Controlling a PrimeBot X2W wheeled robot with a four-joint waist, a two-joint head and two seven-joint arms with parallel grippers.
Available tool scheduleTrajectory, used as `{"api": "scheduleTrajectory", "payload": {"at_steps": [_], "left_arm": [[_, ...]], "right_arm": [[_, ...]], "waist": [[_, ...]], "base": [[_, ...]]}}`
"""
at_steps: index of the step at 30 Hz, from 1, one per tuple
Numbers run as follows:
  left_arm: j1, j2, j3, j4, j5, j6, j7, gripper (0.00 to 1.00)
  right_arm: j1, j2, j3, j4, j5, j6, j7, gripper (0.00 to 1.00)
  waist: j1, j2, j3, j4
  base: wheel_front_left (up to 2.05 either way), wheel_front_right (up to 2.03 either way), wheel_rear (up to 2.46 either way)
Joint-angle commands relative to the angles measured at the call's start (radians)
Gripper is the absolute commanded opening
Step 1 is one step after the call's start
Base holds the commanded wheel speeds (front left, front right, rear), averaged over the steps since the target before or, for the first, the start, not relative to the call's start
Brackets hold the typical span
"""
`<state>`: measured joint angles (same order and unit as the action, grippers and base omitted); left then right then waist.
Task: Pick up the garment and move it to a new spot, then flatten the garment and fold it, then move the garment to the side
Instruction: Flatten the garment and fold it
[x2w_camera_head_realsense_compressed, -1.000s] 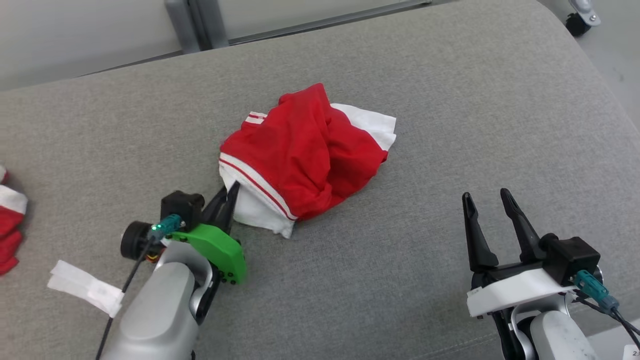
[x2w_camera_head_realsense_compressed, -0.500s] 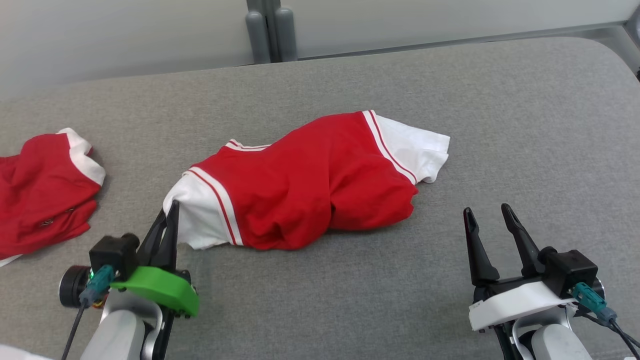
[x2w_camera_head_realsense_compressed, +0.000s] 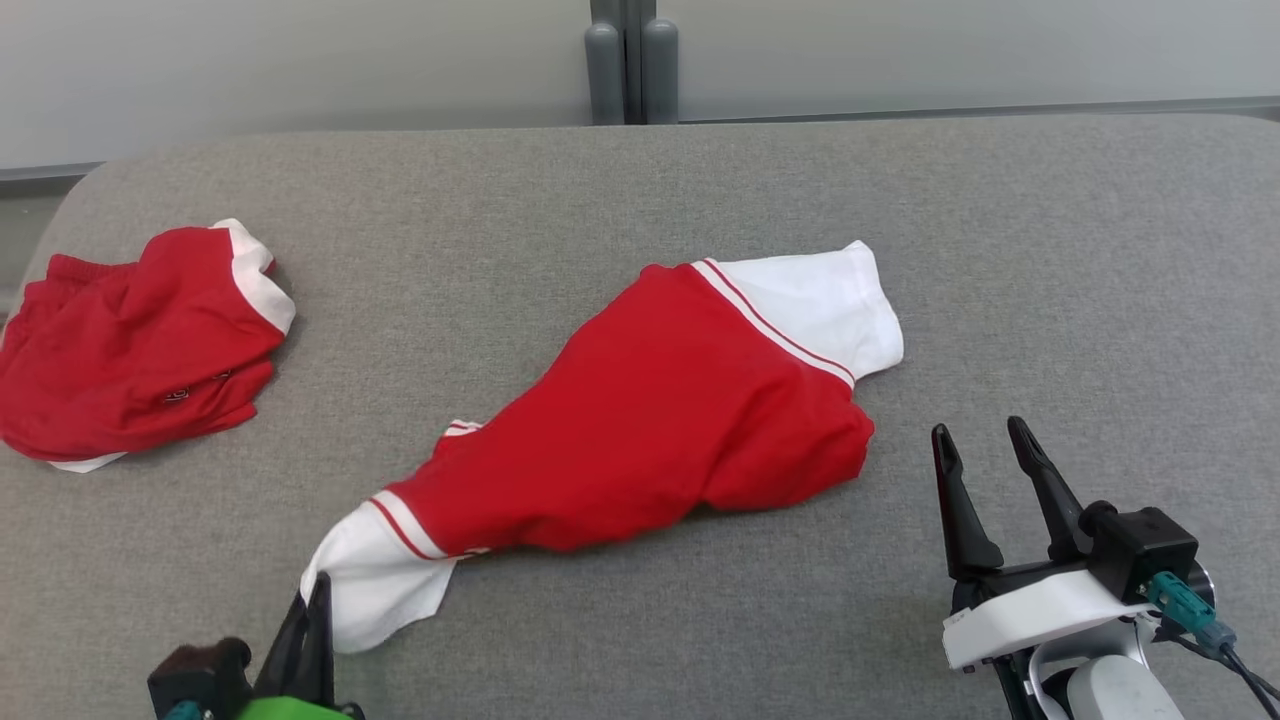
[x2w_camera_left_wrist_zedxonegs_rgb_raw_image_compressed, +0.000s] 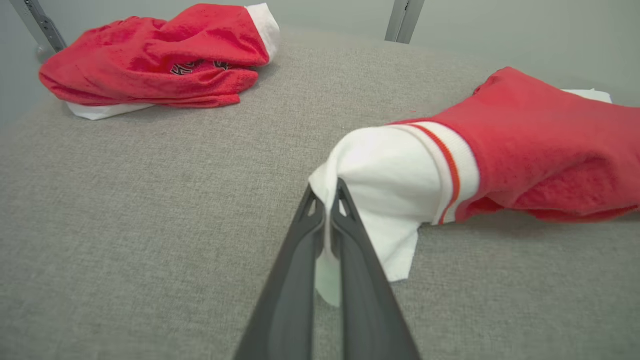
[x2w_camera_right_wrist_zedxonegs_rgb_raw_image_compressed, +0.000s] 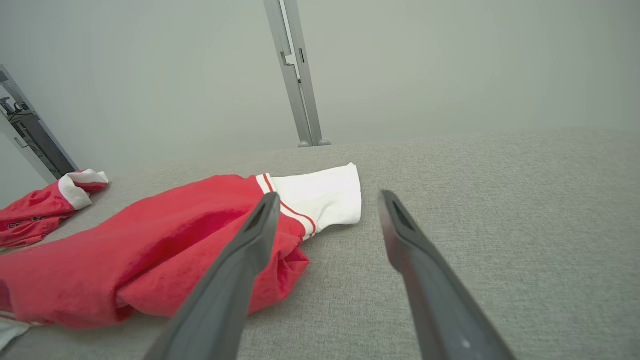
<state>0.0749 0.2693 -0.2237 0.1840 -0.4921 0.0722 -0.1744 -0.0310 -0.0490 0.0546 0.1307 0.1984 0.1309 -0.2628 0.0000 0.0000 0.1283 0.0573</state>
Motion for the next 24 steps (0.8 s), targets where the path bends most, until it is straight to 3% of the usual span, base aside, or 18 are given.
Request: {"api": "scheduleTrajectory", "payload": {"at_steps": [1, 7, 8, 9, 10, 24], "left_arm": [[0.023, -0.001, 0.004, -0.005, -0.012, 0.010, 0.004, 0.00], [0.059, -0.010, -0.004, 0.016, -0.035, 0.016, 0.033, 0.00], [0.054, -0.009, -0.006, 0.010, -0.025, 0.018, 0.023, 0.30], [0.045, -0.009, -0.004, 0.003, -0.018, 0.022, 0.014, 0.53], [0.035, -0.008, -0.004, -0.003, -0.014, 0.025, 0.005, 1.00], [-0.124, 0.005, -0.023, -0.020, 0.044, -0.013, -0.063, 1.00]], "right_arm": [[-0.006, -0.003, 0.000, 0.004, -0.006, 0.000, -0.003, 1.00], [-0.001, -0.003, -0.004, 0.007, -0.008, 0.000, -0.003, 1.00], [0.000, -0.003, -0.004, 0.007, -0.009, 0.000, -0.003, 1.00], [0.000, -0.003, -0.004, 0.008, -0.009, 0.000, -0.003, 1.00], [-0.001, -0.002, -0.004, 0.009, -0.010, 0.000, -0.003, 1.00], [-0.010, -0.002, 0.003, 0.014, -0.009, 0.000, -0.003, 1.00]], "waist": [[0.0000, 0.0000, -0.001, 0.006], [0.0000, 0.0000, -0.009, 0.012], [0.0000, 0.0000, -0.009, 0.013], [0.0000, 0.0000, -0.011, 0.013], [0.0000, 0.0000, -0.012, 0.013], [0.0000, 0.0000, -0.018, -0.036]], "base": [[0.00, 0.00, 0.00], [0.00, 0.00, 0.00], [0.00, 0.00, 0.00], [0.00, 0.00, 0.00], [0.00, 0.00, 0.00], [0.00, 0.00, 0.00]]}}
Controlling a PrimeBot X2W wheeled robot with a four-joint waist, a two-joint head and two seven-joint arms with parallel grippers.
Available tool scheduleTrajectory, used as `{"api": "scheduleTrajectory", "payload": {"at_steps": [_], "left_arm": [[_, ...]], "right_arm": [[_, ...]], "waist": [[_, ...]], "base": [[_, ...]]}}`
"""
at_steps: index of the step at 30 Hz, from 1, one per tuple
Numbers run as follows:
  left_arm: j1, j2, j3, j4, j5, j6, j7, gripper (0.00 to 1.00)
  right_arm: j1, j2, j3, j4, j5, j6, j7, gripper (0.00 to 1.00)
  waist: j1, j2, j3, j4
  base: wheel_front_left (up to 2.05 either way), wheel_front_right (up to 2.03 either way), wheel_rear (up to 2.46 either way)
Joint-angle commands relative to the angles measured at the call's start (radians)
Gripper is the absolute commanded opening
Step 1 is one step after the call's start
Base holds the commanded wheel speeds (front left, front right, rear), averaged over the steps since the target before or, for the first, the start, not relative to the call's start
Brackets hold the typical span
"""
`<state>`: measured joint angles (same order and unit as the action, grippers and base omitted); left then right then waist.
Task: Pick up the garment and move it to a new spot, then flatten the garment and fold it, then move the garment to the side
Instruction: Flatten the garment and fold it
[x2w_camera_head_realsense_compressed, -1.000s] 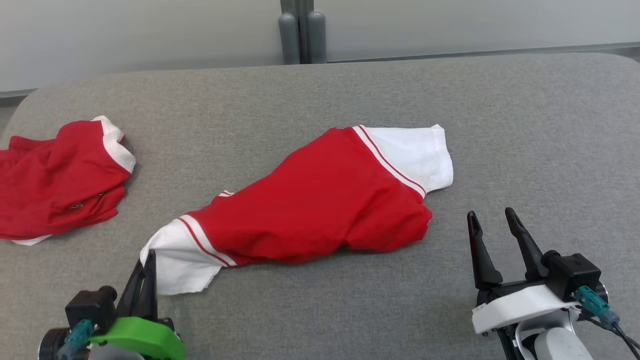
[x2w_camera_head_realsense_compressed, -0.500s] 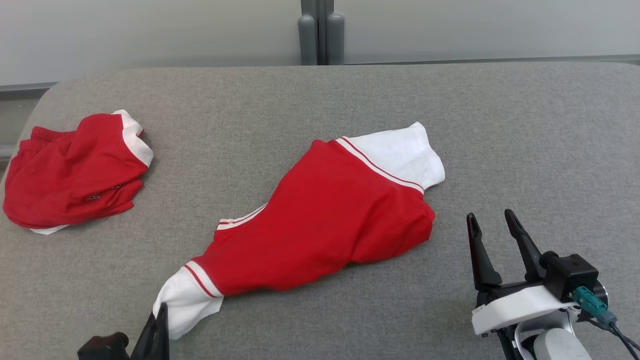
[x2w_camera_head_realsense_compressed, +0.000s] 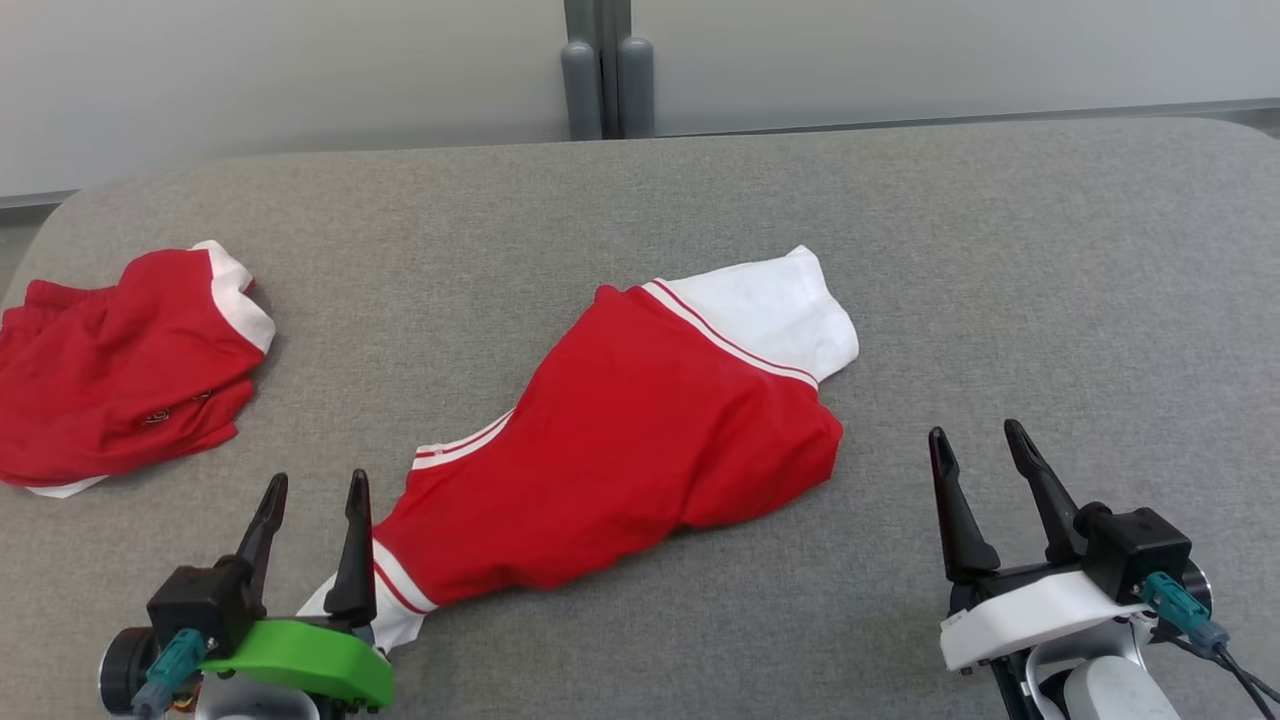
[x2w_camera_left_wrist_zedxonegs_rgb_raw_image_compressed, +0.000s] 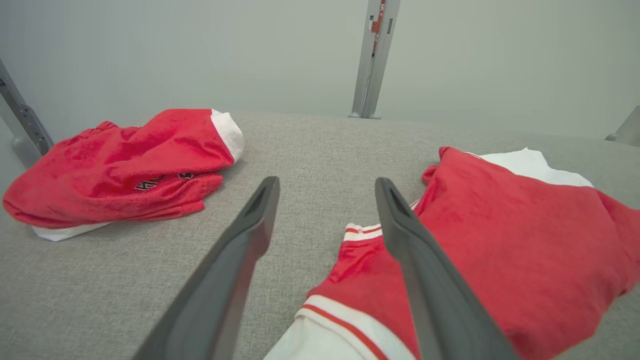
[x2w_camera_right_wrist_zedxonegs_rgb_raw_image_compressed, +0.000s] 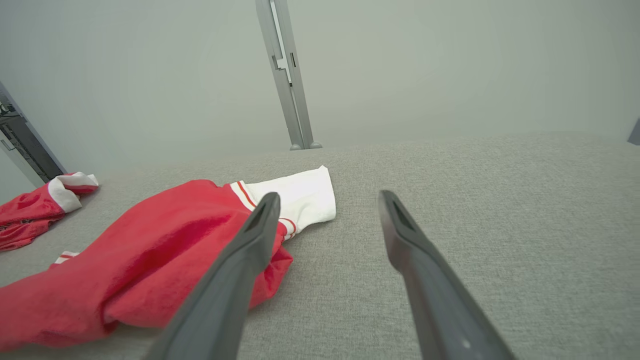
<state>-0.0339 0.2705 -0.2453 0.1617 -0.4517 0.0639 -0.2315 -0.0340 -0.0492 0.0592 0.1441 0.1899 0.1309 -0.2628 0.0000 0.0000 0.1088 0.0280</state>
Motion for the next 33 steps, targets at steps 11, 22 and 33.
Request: {"api": "scheduleTrajectory", "payload": {"at_steps": [11, 22, 33], "left_arm": [[-0.177, 0.026, -0.028, 0.111, 0.027, -0.046, 0.009, 1.00], [-0.259, 0.032, -0.060, 0.316, 0.000, -0.103, 0.081, 1.00], [-0.338, -0.010, -0.111, 0.557, -0.024, -0.159, 0.101, 1.00]], "right_arm": [[-0.021, -0.002, -0.002, 0.002, -0.008, 0.000, -0.003, 1.00], [-0.036, -0.002, 0.003, 0.009, 0.002, 0.000, -0.003, 1.00], [-0.051, -0.002, 0.008, 0.011, -0.006, 0.000, -0.003, 1.00]], "waist": [[0.0000, 0.0000, 0.031, -0.044], [0.0000, 0.0000, 0.062, -0.089], [0.0000, 0.0000, 0.081, -0.118]], "base": [[0.00, 0.00, 0.00], [0.00, 0.00, 0.00], [0.00, 0.00, 0.00]]}}
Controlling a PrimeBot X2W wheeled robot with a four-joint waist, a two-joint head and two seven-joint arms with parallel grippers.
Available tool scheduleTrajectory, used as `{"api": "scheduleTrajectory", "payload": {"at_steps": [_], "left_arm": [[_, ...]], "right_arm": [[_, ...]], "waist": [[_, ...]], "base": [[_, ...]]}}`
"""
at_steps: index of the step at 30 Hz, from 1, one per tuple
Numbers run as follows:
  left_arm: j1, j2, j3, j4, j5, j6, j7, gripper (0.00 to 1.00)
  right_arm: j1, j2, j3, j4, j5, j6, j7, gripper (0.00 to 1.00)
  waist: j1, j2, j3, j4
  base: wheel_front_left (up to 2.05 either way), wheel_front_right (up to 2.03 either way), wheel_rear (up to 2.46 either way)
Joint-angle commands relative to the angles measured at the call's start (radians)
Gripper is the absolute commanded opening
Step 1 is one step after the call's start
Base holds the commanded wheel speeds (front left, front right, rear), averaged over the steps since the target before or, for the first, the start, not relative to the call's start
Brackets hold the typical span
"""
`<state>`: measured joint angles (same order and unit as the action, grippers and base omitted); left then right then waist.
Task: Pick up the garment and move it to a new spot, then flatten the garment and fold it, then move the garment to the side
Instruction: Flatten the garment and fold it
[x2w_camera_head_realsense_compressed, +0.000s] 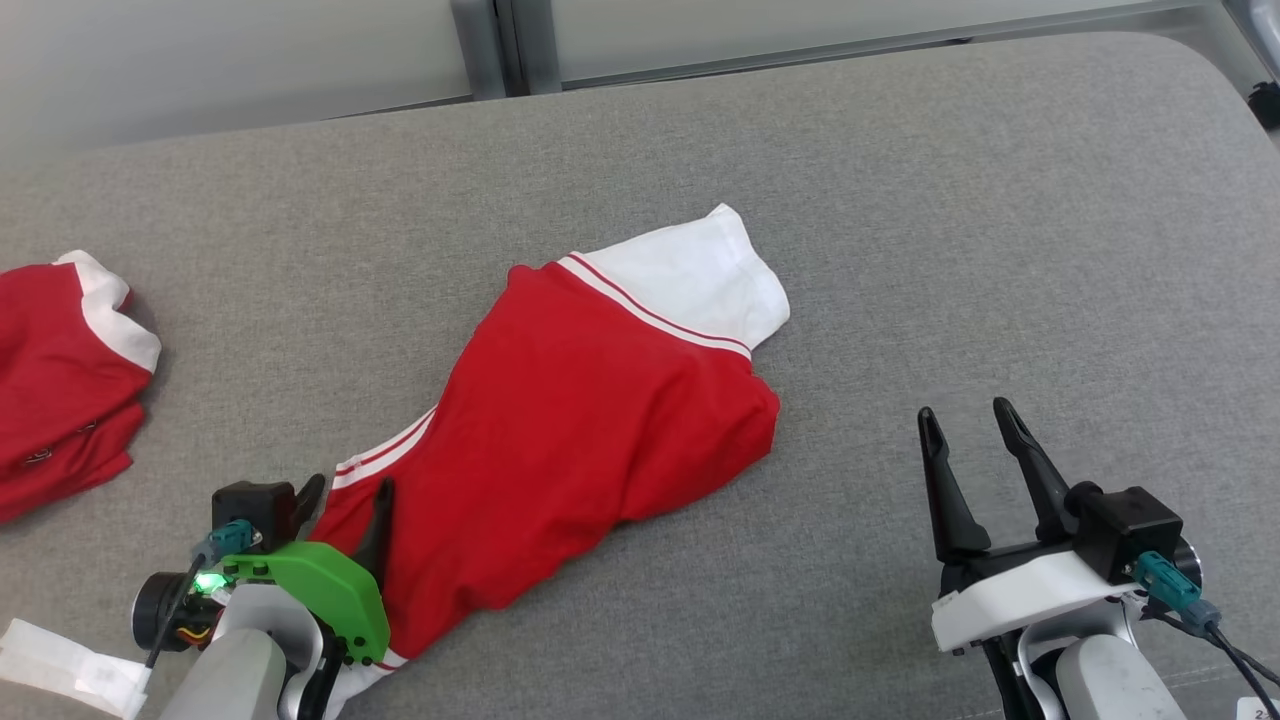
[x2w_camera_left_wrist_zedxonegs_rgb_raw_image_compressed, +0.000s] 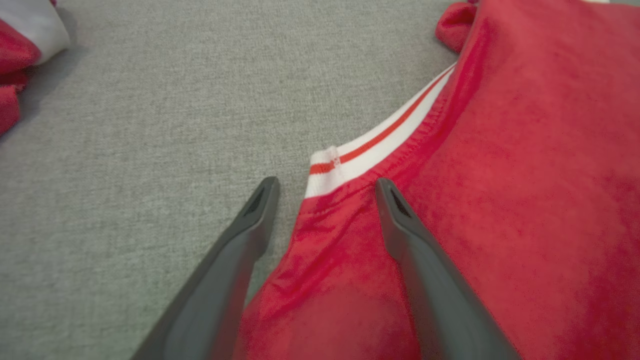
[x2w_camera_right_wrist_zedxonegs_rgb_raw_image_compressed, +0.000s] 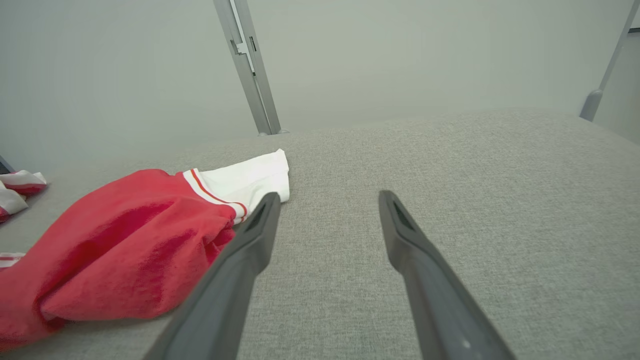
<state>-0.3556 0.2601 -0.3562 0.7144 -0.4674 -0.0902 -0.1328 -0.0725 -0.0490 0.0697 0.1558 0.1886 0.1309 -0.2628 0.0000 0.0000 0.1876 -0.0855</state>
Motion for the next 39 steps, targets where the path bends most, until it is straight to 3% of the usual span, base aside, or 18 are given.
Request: {"api": "scheduleTrajectory", "payload": {"at_steps": [1, 2, 3, 4, 5, 15, 23, 27, 31, 39], "left_arm": [[-0.022, -0.003, -0.005, 0.023, -0.008, -0.008, 0.002, 1.00], [-0.027, -0.010, -0.009, 0.040, -0.010, -0.013, -0.004, 0.93], [-0.030, -0.013, -0.012, 0.055, -0.011, -0.015, -0.008, 0.69], [-0.035, -0.015, -0.015, 0.072, -0.013, -0.016, -0.015, 0.16], [-0.039, -0.017, -0.017, 0.084, -0.015, -0.018, -0.019, 0.00], [-0.112, 0.029, 0.042, 0.098, -0.033, -0.001, -0.118, 0.00], [-0.074, 0.126, 0.162, -0.115, -0.024, 0.081, -0.133, 0.00], [-0.021, 0.145, 0.186, -0.253, -0.011, 0.118, -0.133, 0.00], [0.019, 0.122, 0.144, -0.372, 0.002, 0.119, -0.102, 0.00], [0.001, 0.000, -0.070, -0.517, 0.045, 0.050, 0.007, 0.00]], "right_arm": [[-0.013, -0.002, -0.003, 0.000, -0.005, 0.000, -0.003, 1.00], [-0.013, -0.002, -0.004, 0.001, -0.006, 0.000, -0.003, 1.00], [-0.013, -0.002, -0.005, 0.001, -0.006, 0.000, -0.003, 1.00], [-0.013, -0.002, -0.006, 0.002, -0.007, 0.000, -0.003, 1.00], [-0.012, -0.002, -0.007, 0.002, -0.007, 0.000, -0.003, 1.00], [0.008, -0.002, -0.013, -0.003, 0.003, 0.000, -0.003, 1.00], [0.017, -0.003, -0.011, 0.003, 0.015, 0.000, -0.003, 1.00], [0.019, -0.002, -0.008, 0.005, 0.016, 0.000, -0.003, 1.00], [0.016, -0.002, -0.007, 0.008, 0.021, 0.000, -0.003, 1.00], [0.005, -0.002, -0.011, 0.003, 0.025, 0.000, -0.003, 1.00]], "waist": [[0.0000, 0.0000, 0.003, -0.007], [0.0000, 0.0000, 0.003, -0.008], [0.0000, 0.0000, 0.004, -0.010], [0.0000, 0.0000, 0.003, -0.010], [0.0000, 0.0000, 0.003, -0.010], [0.0000, 0.0000, -0.014, 0.028], [0.0000, 0.0000, -0.030, 0.049], [0.0000, 0.0000, -0.037, 0.046], [0.0000, 0.0000, -0.044, 0.037], [0.0000, 0.0000, -0.043, -0.008]], "base": [[0.00, 0.00, 0.00], [0.00, 0.00, 0.00], [0.00, 0.00, 0.00], [0.00, 0.00, 0.00], [0.00, 0.00, 0.00], [0.00, 0.00, 0.00], [0.00, 0.00, 0.00], [0.00, 0.00, 0.00], [0.00, 0.00, 0.00], [0.00, 0.00, 0.00]]}}
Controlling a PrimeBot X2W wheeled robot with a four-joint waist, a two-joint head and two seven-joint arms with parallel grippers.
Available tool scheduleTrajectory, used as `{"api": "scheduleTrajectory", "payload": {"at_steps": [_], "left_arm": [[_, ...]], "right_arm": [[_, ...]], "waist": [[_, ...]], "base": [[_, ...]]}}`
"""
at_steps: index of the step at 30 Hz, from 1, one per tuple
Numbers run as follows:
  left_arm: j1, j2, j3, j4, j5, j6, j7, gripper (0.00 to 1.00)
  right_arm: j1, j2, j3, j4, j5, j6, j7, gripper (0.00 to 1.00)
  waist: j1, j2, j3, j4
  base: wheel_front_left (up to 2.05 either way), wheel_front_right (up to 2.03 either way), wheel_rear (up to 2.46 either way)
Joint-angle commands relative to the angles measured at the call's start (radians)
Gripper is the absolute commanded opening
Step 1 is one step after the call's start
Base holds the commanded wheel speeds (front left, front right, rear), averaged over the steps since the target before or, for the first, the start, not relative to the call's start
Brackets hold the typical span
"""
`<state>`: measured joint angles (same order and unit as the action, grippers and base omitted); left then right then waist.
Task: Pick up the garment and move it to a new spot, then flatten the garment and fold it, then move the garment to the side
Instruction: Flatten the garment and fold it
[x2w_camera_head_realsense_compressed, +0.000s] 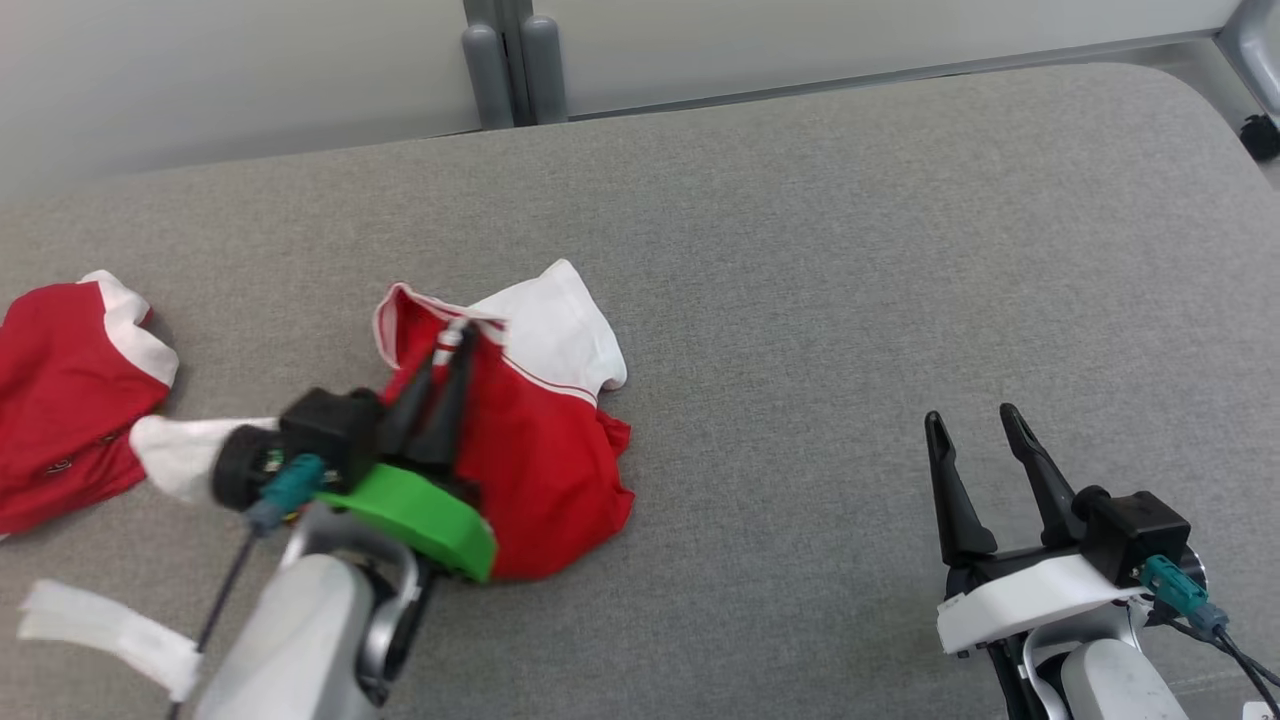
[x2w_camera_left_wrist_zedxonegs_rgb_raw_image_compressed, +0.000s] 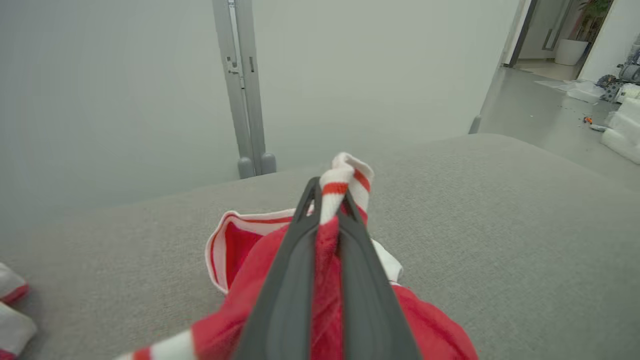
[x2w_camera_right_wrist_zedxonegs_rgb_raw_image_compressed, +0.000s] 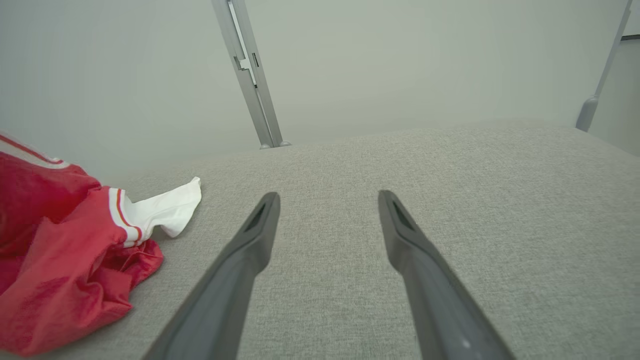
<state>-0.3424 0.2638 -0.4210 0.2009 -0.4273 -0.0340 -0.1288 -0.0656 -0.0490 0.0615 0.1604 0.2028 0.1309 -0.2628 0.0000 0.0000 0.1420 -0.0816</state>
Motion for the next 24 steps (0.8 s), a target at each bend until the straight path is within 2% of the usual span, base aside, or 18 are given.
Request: {"api": "scheduleTrajectory", "payload": {"at_steps": [1, 9, 16, 17, 18, 19, 20, 24], "left_arm": [[-0.018, -0.023, -0.036, -0.007, 0.011, -0.017, 0.013, 0.00], [-0.062, -0.167, -0.273, 0.074, 0.036, -0.079, 0.052, 0.00], [-0.080, -0.209, -0.490, 0.219, 0.003, -0.096, 0.027, 0.00], [-0.083, -0.211, -0.512, 0.235, -0.005, -0.096, 0.019, 0.19], [-0.089, -0.212, -0.534, 0.249, -0.017, -0.096, 0.007, 0.48], [-0.094, -0.212, -0.549, 0.252, -0.031, -0.096, -0.003, 0.96], [-0.100, -0.213, -0.568, 0.255, -0.048, -0.097, -0.014, 1.00], [-0.138, -0.211, -0.606, 0.245, -0.088, -0.079, -0.061, 1.00]], "right_arm": [[-0.003, -0.002, -0.004, -0.002, 0.010, 0.000, -0.003, 1.00], [-0.017, -0.002, -0.014, -0.001, 0.018, 0.000, -0.003, 1.00], [-0.022, -0.002, -0.013, -0.002, 0.023, 0.000, -0.003, 1.00], [-0.022, -0.002, -0.012, -0.002, 0.024, 0.000, -0.003, 1.00], [-0.022, -0.002, -0.012, -0.001, 0.023, 0.000, -0.003, 1.00], [-0.023, -0.002, -0.012, 0.000, 0.023, 0.000, -0.003, 1.00], [-0.022, -0.002, -0.015, 0.002, 0.023, 0.000, -0.003, 1.00], [-0.007, -0.002, -0.023, 0.007, 0.013, 0.000, -0.003, 1.00]], "waist": [[0.0000, 0.0000, 0.003, -0.018], [0.0000, 0.0000, 0.015, -0.066], [0.0000, 0.0000, 0.018, -0.090], [0.0000, 0.0000, 0.018, -0.092], [0.0000, 0.0000, 0.018, -0.093], [0.0000, 0.0000, 0.016, -0.094], [0.0000, 0.0000, 0.013, -0.092], [0.0000, 0.0000, -0.007, -0.074]], "base": [[0.00, 0.00, 0.00], [0.00, 0.00, 0.00], [0.00, 0.00, 0.00], [0.00, 0.00, 0.00], [0.00, 0.00, 0.00], [0.00, 0.00, 0.00], [0.00, 0.00, 0.00], [0.00, 0.00, 0.00]]}}
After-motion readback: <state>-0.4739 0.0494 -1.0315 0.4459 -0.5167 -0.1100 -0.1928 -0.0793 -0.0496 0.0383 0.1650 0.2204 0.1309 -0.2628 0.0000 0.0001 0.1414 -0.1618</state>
